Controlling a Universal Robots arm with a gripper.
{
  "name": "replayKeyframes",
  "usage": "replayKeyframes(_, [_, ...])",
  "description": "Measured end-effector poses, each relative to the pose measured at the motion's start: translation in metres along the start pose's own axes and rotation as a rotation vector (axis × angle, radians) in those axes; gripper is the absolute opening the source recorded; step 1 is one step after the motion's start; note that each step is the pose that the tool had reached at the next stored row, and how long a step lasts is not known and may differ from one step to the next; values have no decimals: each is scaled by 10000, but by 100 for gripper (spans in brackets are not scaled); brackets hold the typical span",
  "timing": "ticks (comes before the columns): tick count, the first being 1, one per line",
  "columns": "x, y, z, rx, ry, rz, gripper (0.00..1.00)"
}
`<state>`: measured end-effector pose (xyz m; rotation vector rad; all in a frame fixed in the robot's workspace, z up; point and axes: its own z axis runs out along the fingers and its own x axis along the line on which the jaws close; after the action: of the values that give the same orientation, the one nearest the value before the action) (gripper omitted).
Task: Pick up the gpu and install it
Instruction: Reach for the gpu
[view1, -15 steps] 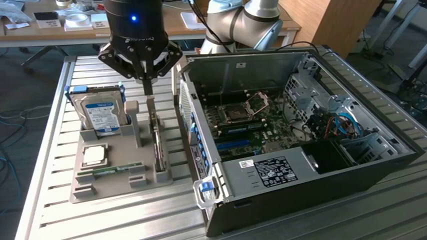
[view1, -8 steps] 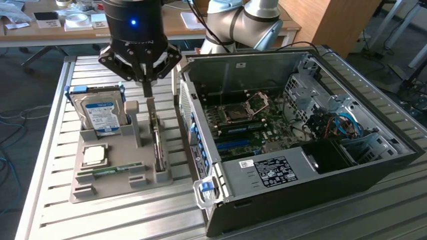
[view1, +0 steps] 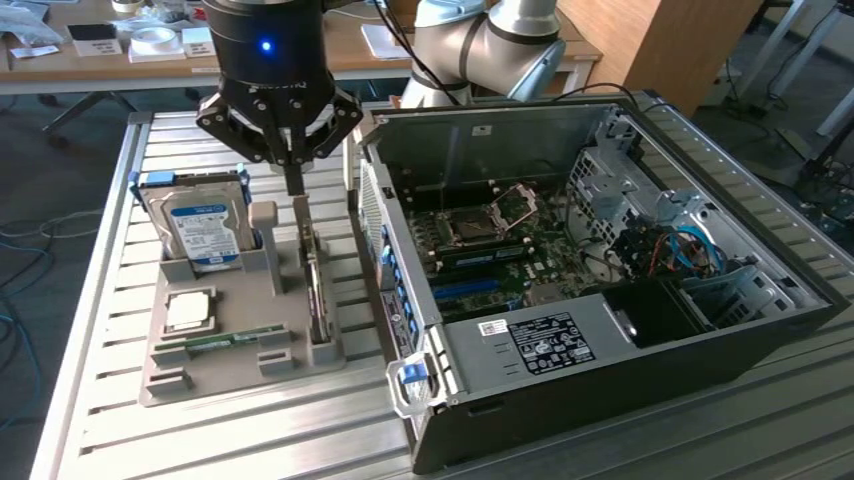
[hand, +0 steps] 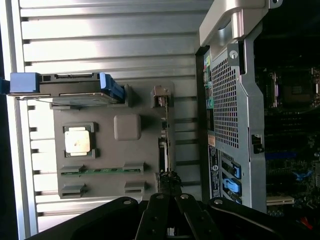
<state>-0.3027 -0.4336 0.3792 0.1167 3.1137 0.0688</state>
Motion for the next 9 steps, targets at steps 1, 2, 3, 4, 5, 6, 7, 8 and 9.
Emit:
replayKeyframes(1, [0, 0, 5, -2, -2, 0, 11])
replayKeyframes(2, [1, -1, 13, -3, -3, 0, 11])
replayKeyframes(3, [1, -1, 20, 0, -1, -1, 11])
replayKeyframes(4, [1, -1, 28, 1, 0, -1, 11])
replayKeyframes(5, [2, -2, 37, 1, -1, 0, 11])
replayKeyframes(6, [2, -2, 45, 2, -1, 0, 11])
replayKeyframes(7, [3, -2, 51, 4, 0, 0, 11])
replayKeyframes(8, [3, -2, 52, 4, 1, 0, 11])
replayKeyframes(9, [3, -3, 52, 5, 2, -1, 11])
